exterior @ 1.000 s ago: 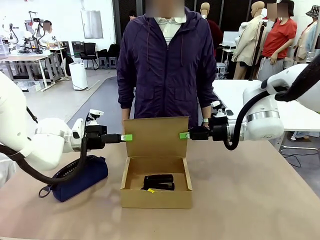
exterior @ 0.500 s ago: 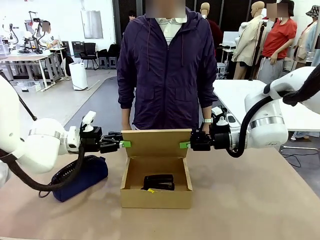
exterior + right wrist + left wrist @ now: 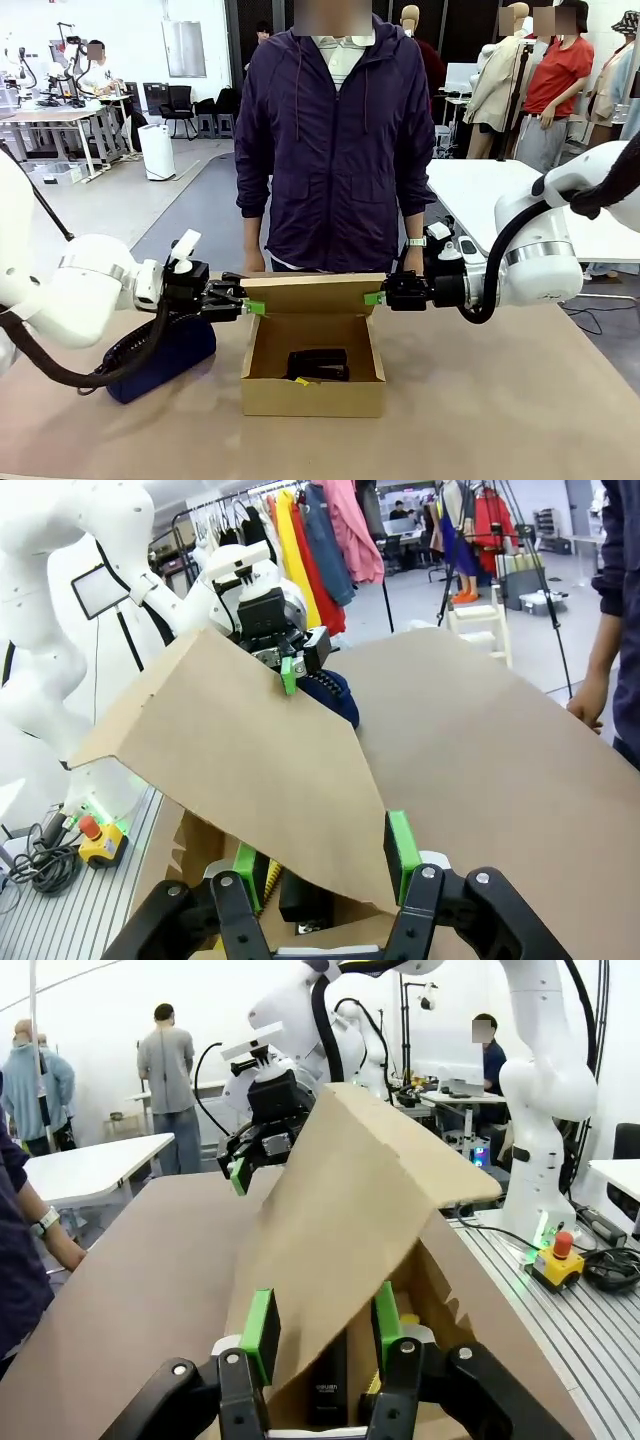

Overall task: Pack the items into the box.
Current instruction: Close the Mailer Box.

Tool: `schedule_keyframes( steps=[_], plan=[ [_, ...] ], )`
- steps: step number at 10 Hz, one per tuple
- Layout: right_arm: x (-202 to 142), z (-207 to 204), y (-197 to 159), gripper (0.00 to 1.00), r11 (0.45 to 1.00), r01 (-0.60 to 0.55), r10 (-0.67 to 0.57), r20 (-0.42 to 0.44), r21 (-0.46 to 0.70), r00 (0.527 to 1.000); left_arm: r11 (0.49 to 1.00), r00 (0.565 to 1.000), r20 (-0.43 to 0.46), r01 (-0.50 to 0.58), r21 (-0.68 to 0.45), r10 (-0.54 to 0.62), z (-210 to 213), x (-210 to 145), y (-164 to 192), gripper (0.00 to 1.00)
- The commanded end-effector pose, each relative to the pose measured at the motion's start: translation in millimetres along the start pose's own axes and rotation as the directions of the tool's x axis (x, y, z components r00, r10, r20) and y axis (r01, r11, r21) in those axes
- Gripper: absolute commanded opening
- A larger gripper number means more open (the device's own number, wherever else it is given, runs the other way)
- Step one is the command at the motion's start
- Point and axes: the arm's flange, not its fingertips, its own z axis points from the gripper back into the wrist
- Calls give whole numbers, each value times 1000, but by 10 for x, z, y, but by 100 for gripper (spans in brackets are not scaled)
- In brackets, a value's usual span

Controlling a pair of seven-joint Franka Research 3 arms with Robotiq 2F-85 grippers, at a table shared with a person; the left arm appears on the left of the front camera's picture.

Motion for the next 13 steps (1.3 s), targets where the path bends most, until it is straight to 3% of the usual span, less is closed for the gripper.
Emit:
schedule_keyframes(
  steps=[1,2,4,6,7,8,9,10,13],
  plan=[
    [5,10,58,82,999,-21,21,-24,30,999,1000,1000,11,7,-3,-7,70,12,-61,100],
    [9,70,80,100,1000,-20,20,-45,15,999,1000,1000,3,15,26,-15,117,5,-79,100],
    [-9,391,200,100,997,-5,1,-50,-78,999,986,999,-7,34,161,-33,526,45,-210,100],
    [-13,692,342,100,987,-34,42,46,-156,998,938,997,25,65,341,-78,958,170,-348,100],
    [26,707,349,100,982,-55,74,104,-181,992,880,989,130,-3,474,-67,1083,257,-333,100],
    [89,608,304,100,976,-86,113,129,-199,985,855,972,219,-39,517,-89,1126,314,-266,100],
    [151,424,242,100,981,-98,118,114,-166,986,865,968,238,-55,498,-75,1015,350,-184,96],
    [177,195,167,100,984,-115,118,17,-134,993,901,979,196,-34,433,-57,796,369,-71,96],
    [164,-226,81,100,978,-206,204,-83,-21,975,967,991,18,129,218,-136,241,338,58,96]
  ],
)
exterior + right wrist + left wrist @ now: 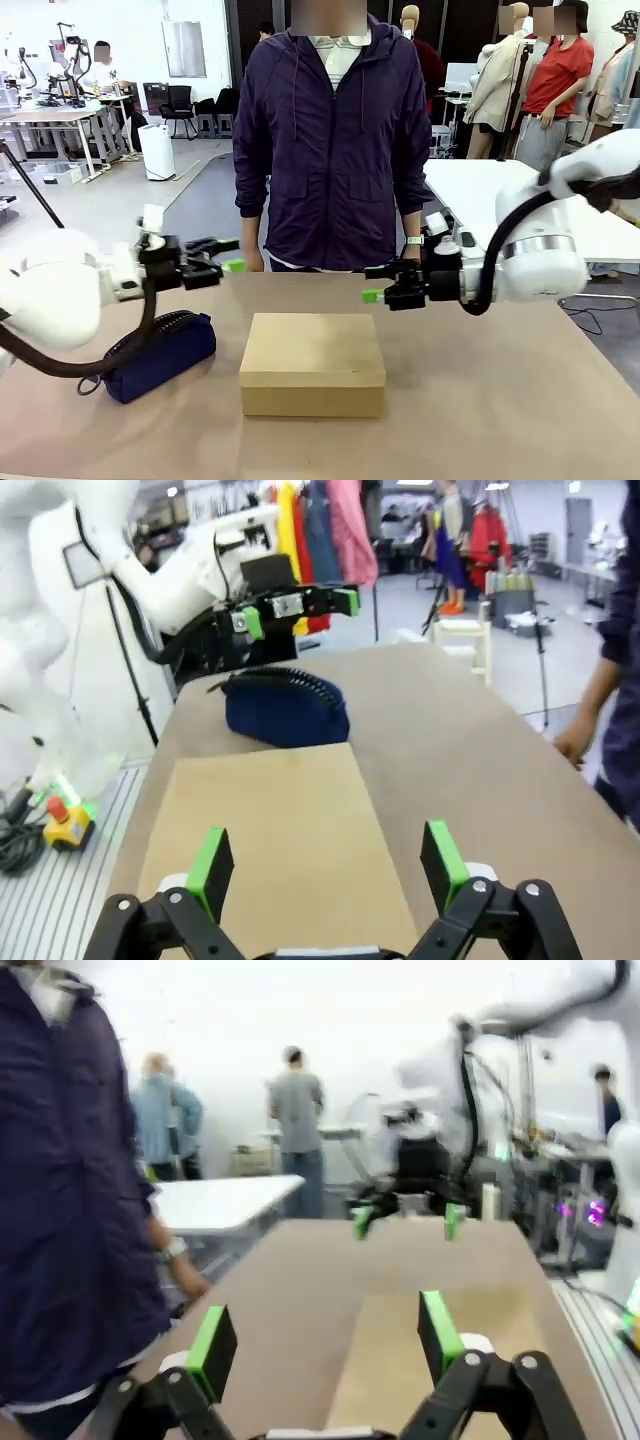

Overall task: Pack the items into the box.
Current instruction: Close the Mailer Box.

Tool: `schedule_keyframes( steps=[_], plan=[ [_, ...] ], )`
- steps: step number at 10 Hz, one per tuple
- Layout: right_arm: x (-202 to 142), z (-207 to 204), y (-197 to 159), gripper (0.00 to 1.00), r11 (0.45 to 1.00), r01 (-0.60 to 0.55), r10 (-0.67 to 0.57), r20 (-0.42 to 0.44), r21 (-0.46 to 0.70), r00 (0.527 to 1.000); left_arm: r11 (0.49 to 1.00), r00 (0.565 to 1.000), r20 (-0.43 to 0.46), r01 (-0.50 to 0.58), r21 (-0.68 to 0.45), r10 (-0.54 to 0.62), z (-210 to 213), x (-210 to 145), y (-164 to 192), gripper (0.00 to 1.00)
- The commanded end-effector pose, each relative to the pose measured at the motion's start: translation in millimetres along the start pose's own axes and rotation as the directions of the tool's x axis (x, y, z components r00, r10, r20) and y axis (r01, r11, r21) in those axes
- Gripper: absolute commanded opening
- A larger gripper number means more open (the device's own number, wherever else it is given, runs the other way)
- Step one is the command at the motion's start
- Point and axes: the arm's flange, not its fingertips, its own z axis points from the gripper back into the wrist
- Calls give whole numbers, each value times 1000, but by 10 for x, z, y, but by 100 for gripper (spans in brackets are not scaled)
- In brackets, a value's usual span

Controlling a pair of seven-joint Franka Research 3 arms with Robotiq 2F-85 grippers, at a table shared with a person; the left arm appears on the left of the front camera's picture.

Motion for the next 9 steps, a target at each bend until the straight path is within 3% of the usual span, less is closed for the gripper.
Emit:
schedule_keyframes(
  steps=[1,4,6,9],
  plan=[
    [-61,-100,-107,100,992,-118,121,-66,46,991,983,988,-97,106,-148,-121,-74,-100,60,96],
    [-320,-335,-43,100,982,-156,180,-267,108,947,947,957,-255,51,-319,-137,-330,-395,-50,96],
    [-423,-375,-20,100,981,-150,183,-341,120,922,926,930,-339,9,-377,-146,-427,-552,-130,96],
    [-382,-325,-86,100,985,-122,154,-321,119,934,918,921,-366,-27,-396,-130,-516,-641,-127,96]
  ],
)
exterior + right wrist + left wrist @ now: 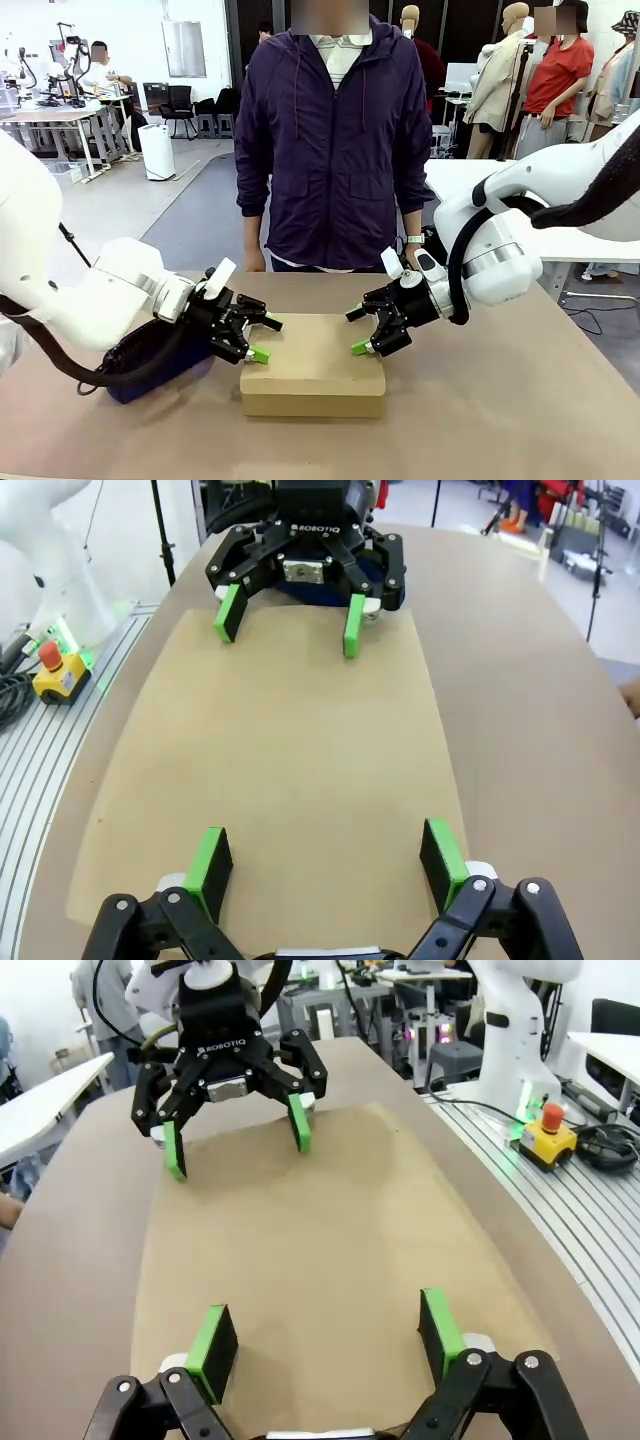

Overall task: Pack the items into the box.
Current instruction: Close the Mailer Box.

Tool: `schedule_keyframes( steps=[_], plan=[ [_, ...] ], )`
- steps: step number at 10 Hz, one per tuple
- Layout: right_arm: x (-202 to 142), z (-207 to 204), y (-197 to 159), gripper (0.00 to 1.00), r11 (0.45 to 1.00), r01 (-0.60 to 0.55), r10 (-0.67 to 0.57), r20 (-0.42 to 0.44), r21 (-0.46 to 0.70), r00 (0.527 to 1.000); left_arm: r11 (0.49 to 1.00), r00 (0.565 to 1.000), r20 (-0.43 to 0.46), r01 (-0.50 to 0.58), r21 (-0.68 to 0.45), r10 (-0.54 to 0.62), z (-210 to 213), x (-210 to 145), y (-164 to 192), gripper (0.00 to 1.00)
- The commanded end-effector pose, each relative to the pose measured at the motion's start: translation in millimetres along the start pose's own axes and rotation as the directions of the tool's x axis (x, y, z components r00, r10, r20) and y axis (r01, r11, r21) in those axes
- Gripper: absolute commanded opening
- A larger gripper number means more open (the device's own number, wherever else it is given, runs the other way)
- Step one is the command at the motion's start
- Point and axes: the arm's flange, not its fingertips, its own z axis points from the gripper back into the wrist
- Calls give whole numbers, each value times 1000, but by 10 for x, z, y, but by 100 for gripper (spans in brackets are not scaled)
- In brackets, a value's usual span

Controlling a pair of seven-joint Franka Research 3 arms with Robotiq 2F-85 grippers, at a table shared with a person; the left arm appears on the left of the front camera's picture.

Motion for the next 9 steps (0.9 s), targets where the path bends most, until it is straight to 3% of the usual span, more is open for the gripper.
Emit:
schedule_keyframes(
  steps=[1,3,4,5,7,8,9],
  plan=[
    [1,64,-65,100,1000,21,-21,9,-3,1000,999,1000,1,-17,42,17,95,69,145,96],
    [102,312,-142,100,987,152,-157,172,44,973,985,996,83,-31,171,17,427,214,179,96],
    [149,529,-173,100,950,296,-312,285,99,906,978,987,155,-63,200,32,683,355,193,96],
    [175,774,-148,100,920,361,-393,327,155,860,951,959,235,-211,227,156,952,479,192,96],
    [162,1397,34,100,823,496,-568,406,276,716,874,840,359,-472,115,406,1459,585,107,96],
    [125,1711,169,100,790,559,-608,441,251,661,805,757,373,-592,45,536,1702,562,31,96],
    [38,2006,324,100,732,641,-667,432,229,607,694,637,396,-720,1,661,1951,510,-52,96]
  ],
)
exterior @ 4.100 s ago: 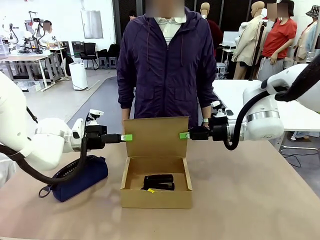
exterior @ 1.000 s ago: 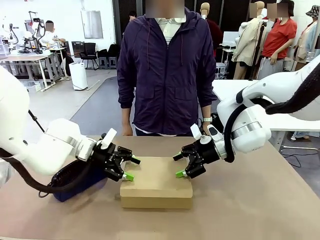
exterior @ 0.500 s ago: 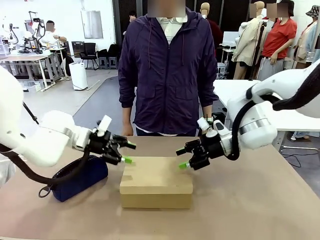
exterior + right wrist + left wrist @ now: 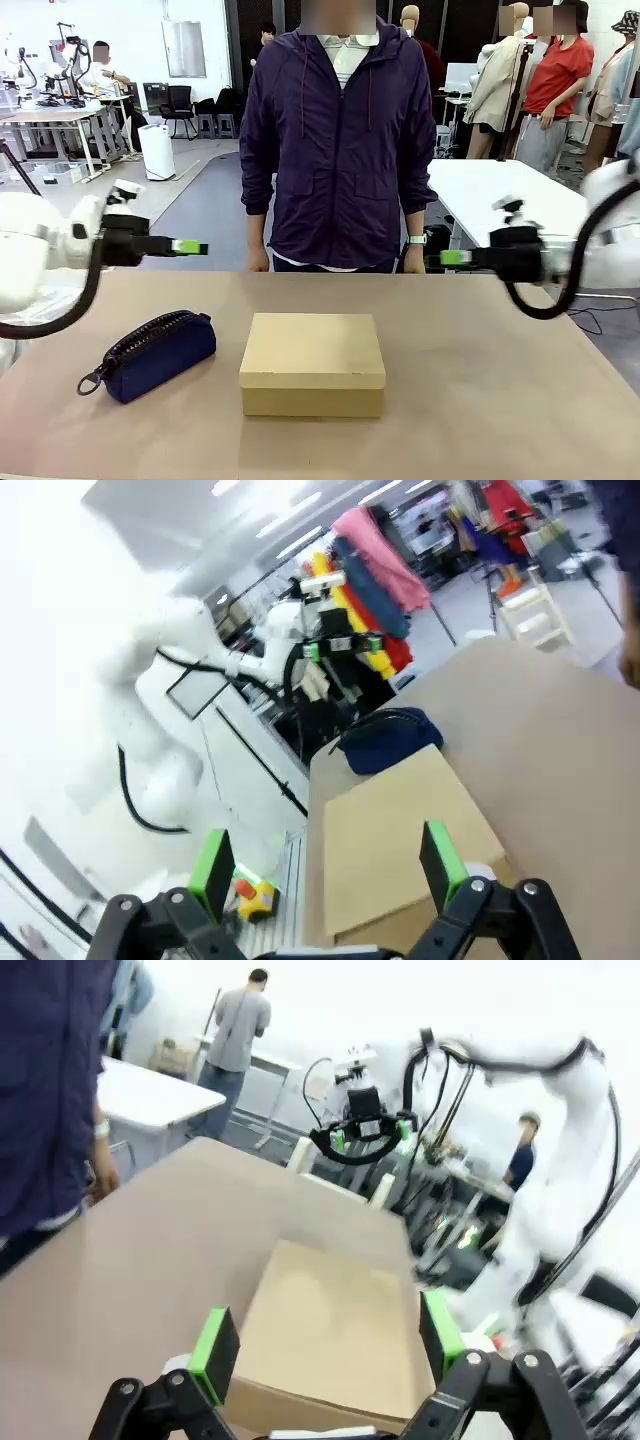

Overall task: Pack the items into the box.
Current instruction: Close the Mailer Box.

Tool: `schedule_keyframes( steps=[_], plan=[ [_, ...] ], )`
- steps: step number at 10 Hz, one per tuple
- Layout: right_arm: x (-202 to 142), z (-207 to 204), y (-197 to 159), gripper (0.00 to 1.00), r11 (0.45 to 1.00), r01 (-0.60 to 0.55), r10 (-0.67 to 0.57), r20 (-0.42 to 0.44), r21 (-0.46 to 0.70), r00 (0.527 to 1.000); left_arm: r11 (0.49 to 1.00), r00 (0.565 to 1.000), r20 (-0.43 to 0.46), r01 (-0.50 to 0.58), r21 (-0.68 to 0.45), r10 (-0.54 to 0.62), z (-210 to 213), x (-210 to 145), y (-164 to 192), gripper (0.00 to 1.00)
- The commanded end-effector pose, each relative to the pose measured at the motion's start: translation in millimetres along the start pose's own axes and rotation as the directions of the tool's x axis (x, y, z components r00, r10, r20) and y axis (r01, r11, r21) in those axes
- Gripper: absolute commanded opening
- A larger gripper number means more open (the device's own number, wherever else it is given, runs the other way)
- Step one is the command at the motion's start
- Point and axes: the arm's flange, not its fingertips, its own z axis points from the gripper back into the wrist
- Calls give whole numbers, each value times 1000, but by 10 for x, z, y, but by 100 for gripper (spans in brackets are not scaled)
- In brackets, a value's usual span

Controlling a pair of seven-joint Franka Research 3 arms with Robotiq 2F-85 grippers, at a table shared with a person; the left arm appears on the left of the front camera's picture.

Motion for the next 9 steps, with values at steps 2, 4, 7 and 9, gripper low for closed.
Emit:
schedule_keyframes(
  steps=[2,4,7,9],
  plan=[
    [-138,744,421,100,923,249,-230,96,-294,968,894,915,128,-402,198,383,805,-24,-98,96],
    [-230,1099,333,100,873,334,-294,162,-356,942,876,890,208,-444,188,406,1107,-107,-112,96],
    [-219,995,333,100,928,217,-191,113,-304,975,895,918,129,-394,209,374,1002,-122,-6,96],
    [-219,995,333,100,928,217,-191,113,-304,975,895,918,129,-394,209,374,1002,-122,-6,96]
  ],
)
